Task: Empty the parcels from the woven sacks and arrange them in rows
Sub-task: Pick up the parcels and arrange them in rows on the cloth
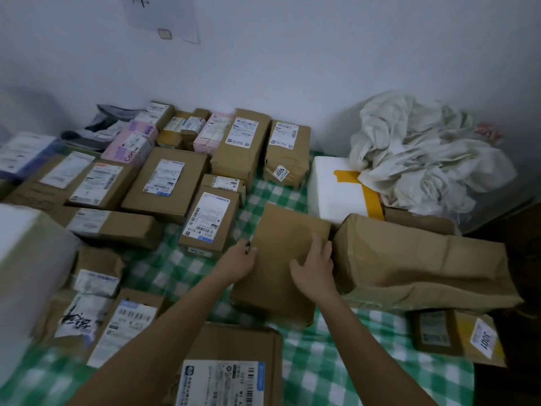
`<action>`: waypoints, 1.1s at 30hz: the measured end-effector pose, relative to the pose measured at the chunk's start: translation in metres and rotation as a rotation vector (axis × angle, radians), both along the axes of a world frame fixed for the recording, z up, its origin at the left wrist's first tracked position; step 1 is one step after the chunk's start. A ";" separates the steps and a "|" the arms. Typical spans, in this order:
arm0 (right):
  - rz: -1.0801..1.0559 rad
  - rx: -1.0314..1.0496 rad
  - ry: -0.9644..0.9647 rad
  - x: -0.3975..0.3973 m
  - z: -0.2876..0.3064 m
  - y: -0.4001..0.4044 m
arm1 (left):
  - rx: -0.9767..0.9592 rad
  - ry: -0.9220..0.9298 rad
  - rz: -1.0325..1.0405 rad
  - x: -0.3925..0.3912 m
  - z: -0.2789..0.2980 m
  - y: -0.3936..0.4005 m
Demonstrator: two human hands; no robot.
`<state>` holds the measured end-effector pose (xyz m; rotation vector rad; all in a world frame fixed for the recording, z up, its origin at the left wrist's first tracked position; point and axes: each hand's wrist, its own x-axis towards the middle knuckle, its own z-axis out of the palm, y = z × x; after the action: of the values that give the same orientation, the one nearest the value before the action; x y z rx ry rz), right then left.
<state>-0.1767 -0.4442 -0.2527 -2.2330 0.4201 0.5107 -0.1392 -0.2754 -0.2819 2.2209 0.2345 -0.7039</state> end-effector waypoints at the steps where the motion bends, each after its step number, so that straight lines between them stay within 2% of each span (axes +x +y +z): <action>1: -0.013 0.004 -0.024 0.001 0.001 0.002 | 0.000 0.000 0.009 -0.001 0.002 0.000; 5: -0.016 0.006 -0.136 0.004 0.009 0.010 | 0.012 0.006 0.037 -0.001 0.002 0.011; 8: -0.014 0.004 -0.218 0.008 0.012 0.014 | 0.075 -0.103 0.055 -0.001 0.000 0.022; 10: -0.098 0.114 -0.284 0.011 0.011 0.017 | 0.186 -0.237 0.063 -0.001 0.001 0.028; 13: -0.325 0.332 -0.348 0.015 0.006 0.019 | 0.307 -0.328 0.042 -0.001 0.003 0.035; 16: -0.319 0.280 -0.284 0.018 -0.005 0.017 | 0.306 -0.340 0.010 -0.001 0.001 0.039; 20: -0.324 0.340 -0.063 0.019 -0.014 0.015 | 0.294 -0.257 0.040 0.000 -0.007 0.045; 26: -0.395 0.632 0.162 0.015 -0.019 0.017 | 0.142 -0.112 0.094 0.002 -0.002 0.048; 29: -0.377 0.634 0.076 0.015 -0.014 0.020 | 0.059 -0.048 0.132 0.004 0.006 0.052; 33: -0.357 0.535 -0.130 0.027 0.008 0.014 | -0.172 0.026 0.118 0.005 0.030 0.051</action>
<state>-0.1497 -0.4300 -0.2445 -1.6209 0.5290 0.2467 -0.1342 -0.2244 -0.2516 2.0189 0.3036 -0.6634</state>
